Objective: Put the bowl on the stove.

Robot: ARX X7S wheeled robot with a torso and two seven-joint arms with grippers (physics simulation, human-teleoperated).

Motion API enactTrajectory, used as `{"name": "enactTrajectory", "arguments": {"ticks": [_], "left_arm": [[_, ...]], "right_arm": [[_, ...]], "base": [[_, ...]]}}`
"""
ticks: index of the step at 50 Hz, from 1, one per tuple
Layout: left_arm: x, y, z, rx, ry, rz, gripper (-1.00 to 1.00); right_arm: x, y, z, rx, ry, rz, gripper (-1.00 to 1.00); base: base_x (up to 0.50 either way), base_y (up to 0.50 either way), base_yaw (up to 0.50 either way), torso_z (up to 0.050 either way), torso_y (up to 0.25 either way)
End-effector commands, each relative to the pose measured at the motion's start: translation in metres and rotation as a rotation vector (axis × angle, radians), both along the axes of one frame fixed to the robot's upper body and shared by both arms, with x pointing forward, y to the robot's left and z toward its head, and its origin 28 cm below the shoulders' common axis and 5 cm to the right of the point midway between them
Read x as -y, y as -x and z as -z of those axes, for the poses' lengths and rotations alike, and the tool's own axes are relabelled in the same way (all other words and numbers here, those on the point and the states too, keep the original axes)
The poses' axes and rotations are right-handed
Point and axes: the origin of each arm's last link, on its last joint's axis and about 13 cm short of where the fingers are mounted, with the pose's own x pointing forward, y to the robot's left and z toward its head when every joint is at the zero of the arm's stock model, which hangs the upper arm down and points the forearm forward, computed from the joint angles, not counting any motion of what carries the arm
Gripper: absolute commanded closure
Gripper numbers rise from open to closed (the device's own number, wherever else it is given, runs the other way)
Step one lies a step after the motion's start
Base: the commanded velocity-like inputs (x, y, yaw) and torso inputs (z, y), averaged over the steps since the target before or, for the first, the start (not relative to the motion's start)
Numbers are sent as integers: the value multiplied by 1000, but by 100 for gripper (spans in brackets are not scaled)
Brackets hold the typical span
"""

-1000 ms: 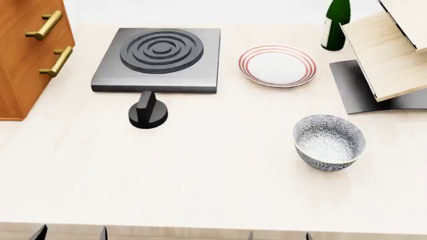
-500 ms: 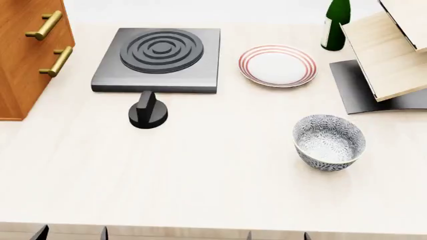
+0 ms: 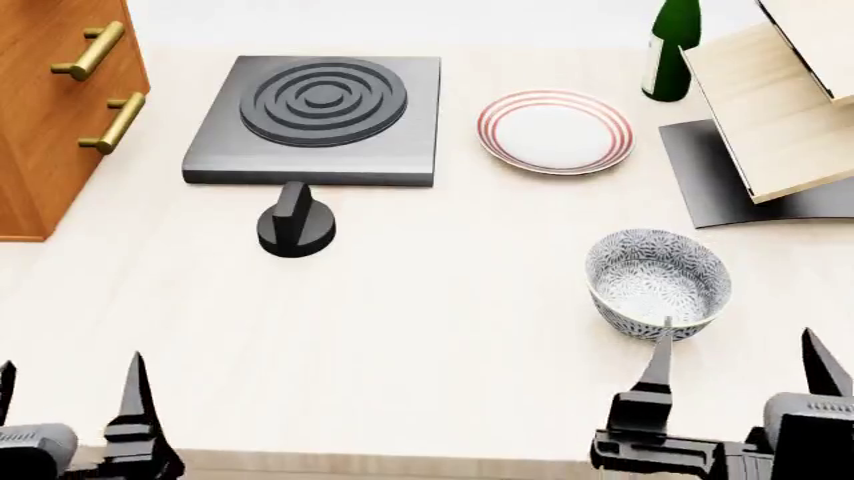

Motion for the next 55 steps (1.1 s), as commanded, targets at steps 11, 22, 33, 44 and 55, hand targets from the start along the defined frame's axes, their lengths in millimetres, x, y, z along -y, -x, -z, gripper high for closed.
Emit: {"name": "enactTrajectory", "arguments": {"ticks": [11, 22, 33, 44, 55], "left_arm": [[-49, 34, -154, 674, 119, 120, -100], [-69, 64, -192, 828, 176, 132, -100], [-71, 65, -193, 852, 196, 124, -100], [-70, 65, -193, 859, 198, 132, -100], [-70, 65, -193, 857, 208, 138, -100]], "right_arm": [[89, 91, -126, 193, 109, 121, -100], [102, 120, -142, 240, 103, 163, -100], [95, 110, -133, 206, 88, 114, -100], [91, 104, -127, 179, 102, 66, -100], [89, 101, -124, 168, 98, 55, -100]], "base": [[0, 0, 0, 0, 0], [0, 0, 0, 0, 0], [0, 0, 0, 0, 0], [0, 436, 0, 0, 0], [0, 500, 0, 0, 0]]}}
